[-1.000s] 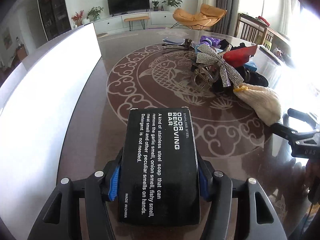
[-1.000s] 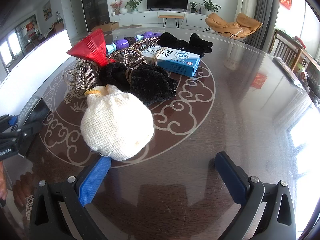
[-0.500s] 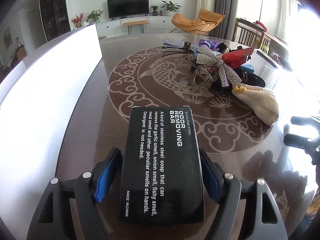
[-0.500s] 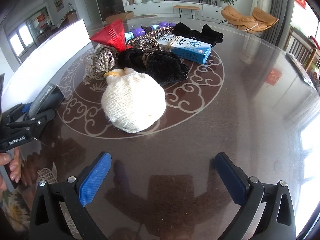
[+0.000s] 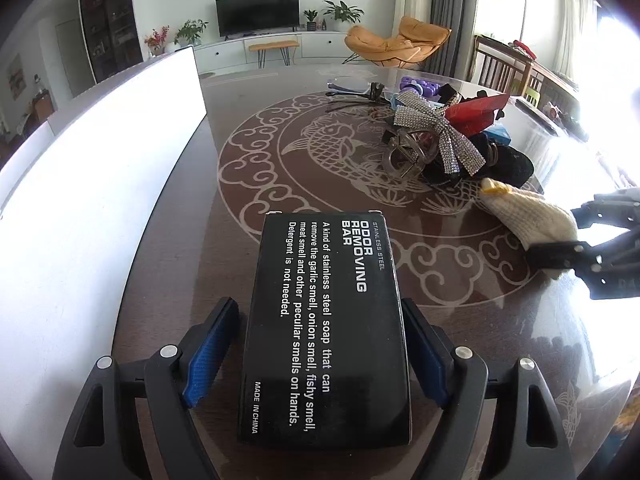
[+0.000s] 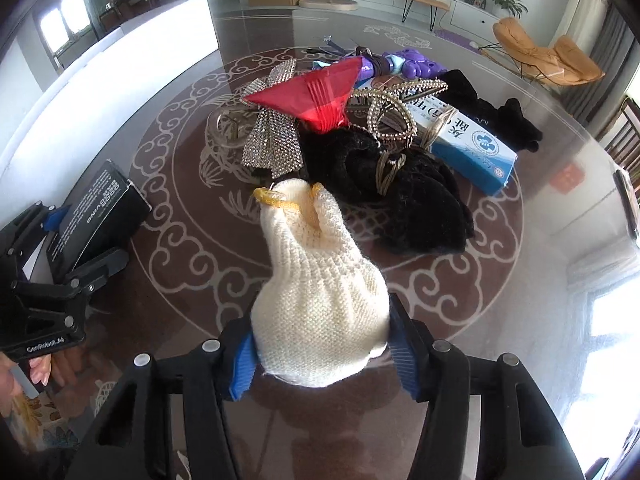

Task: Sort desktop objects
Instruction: 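Grasp the cream knitted pouch with the right gripper while the left gripper lifts the black box, then carry the black box with the left gripper into the white bin while the right gripper carries the pouch there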

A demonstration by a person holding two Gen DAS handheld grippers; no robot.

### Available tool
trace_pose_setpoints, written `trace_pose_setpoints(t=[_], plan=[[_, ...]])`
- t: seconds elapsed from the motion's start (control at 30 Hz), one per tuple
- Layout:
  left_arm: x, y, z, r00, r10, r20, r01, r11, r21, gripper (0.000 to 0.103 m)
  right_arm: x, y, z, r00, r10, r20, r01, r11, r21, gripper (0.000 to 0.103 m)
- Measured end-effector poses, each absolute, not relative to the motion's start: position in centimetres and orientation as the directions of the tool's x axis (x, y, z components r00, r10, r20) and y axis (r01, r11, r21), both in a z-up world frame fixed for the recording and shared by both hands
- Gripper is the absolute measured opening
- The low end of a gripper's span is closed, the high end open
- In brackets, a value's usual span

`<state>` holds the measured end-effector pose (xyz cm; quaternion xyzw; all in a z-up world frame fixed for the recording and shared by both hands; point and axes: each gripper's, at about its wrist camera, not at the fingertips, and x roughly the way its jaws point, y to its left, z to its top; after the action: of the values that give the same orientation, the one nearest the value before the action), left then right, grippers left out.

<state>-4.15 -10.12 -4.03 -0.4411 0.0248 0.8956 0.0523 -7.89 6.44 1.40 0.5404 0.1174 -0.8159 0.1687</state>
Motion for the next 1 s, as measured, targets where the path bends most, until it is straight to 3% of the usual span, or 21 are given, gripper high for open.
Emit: trace_pose_setpoints(t=[0.17,0.27,0.3,0.5,0.57,0.6,0.63,0.8,1.0], plan=[[-4.0,-10.1,-4.0,-0.604,0.07,-0.794,-0.119,-0.993,0.003,0.08,-2.5,9.0,1.8,-0.241,-0.195,-0.951,0.411,-0.908,0.082,0.059],[-4.1,-9.9,-4.0,-0.562,0.101,-0.821,-0.173,-0.985,-0.002,0.09,-0.9,10.4,2.1,-0.2,-0.224,-0.954,0.395,-0.909,0.131,0.078],[-4.3,-9.8,-4.0,-0.537,0.105,-0.837,-0.198,-0.98,0.004,0.092,-0.8,10.5,2.5,-0.206,-0.224,-0.953,0.395,-0.91,0.128,0.083],[-5.0,-10.6,-2.9,-0.501,0.095,-0.86,-0.209,-0.978,0.014,0.09,-1.0,8.5,2.3,-0.18,-0.153,-0.972,0.523,-0.852,0.037,0.086],[-5.4,-10.9,-3.0,-0.478,0.117,-0.87,-0.202,-0.979,-0.021,0.057,-0.5,8.0,2.1,-0.19,-0.123,-0.974,0.57,-0.821,-0.008,0.08],[-5.3,-10.9,-2.9,-0.484,0.104,-0.869,-0.188,-0.982,-0.013,0.058,-0.3,7.6,2.0,-0.197,-0.103,-0.975,0.587,-0.809,-0.033,0.058],[-5.1,-10.8,-2.9,-0.491,0.087,-0.867,-0.175,-0.985,0.0,0.058,-0.2,7.6,1.9,-0.194,-0.083,-0.977,0.589,-0.807,-0.048,0.05],[-2.5,-11.9,-0.1,-0.525,0.2,-0.827,-0.154,-0.978,-0.139,0.058,0.0,9.4,5.6,-0.219,-0.185,-0.958,0.501,-0.864,0.053,0.048],[1.5,-17.6,8.5,-0.643,0.272,-0.716,-0.105,-0.957,-0.27,0.058,-2.2,5.7,13.1,-0.316,-0.314,-0.895,0.501,-0.857,0.123,0.048]])
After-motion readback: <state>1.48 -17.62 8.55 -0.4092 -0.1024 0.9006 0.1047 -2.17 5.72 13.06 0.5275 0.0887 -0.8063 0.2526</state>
